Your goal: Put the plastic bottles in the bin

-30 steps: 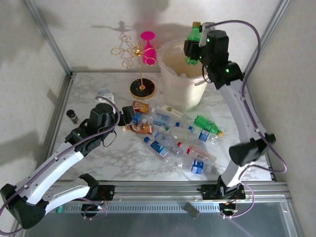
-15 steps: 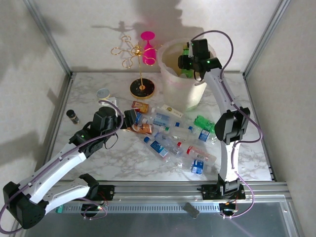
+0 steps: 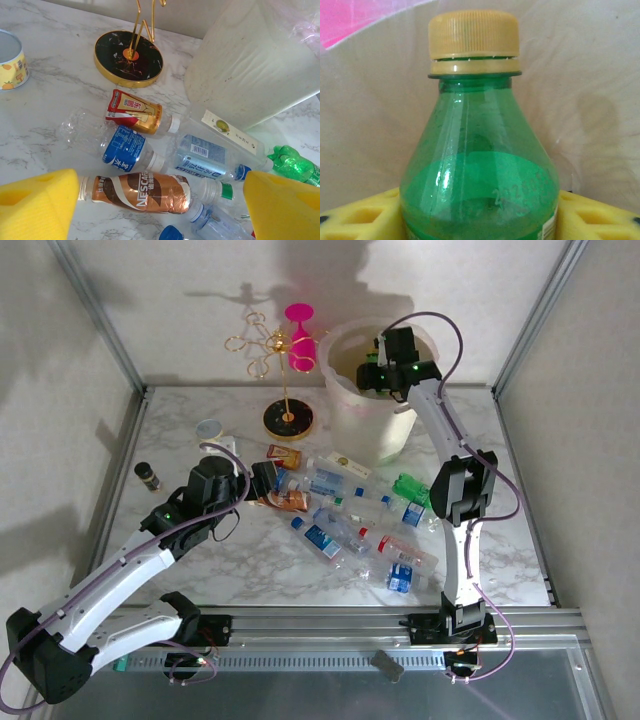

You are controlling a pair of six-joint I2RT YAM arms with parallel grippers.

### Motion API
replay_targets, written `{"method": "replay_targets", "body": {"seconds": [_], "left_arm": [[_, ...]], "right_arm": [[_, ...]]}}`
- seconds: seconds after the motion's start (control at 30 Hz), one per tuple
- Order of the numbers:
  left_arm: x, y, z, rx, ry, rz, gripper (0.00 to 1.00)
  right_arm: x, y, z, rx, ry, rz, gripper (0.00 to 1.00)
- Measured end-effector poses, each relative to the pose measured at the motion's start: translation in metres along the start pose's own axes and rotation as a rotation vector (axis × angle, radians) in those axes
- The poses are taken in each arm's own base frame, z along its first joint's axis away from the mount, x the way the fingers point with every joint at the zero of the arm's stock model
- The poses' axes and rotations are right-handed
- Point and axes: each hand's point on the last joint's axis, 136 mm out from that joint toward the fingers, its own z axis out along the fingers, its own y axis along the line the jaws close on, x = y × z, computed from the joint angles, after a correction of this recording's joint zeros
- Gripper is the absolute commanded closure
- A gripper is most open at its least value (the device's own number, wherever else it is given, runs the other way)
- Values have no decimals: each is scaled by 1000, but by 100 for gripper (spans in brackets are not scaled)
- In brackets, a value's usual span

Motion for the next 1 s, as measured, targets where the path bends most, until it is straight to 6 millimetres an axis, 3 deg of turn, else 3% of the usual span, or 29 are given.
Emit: {"method": "replay_targets", "body": {"seconds": [0.27, 0.47, 0.7, 0.83, 1.0], "left_arm": [[0, 0, 0, 0, 0, 0, 14], [0, 0, 0, -2, 0, 0, 14], [0, 5, 1, -26, -5, -9, 12], [1, 9, 1, -56, 13, -41, 11], [-1, 10, 2, -84, 27, -104, 7]], "right_arm": [[-1, 0, -2, 1, -4, -2, 28], [-13, 2, -24, 0, -41, -4, 27], [-41, 9, -84, -19, -143, -6, 30], [-56, 17, -138, -42, -234, -10, 30], [-54, 35, -199, -86, -313, -27, 32]]}}
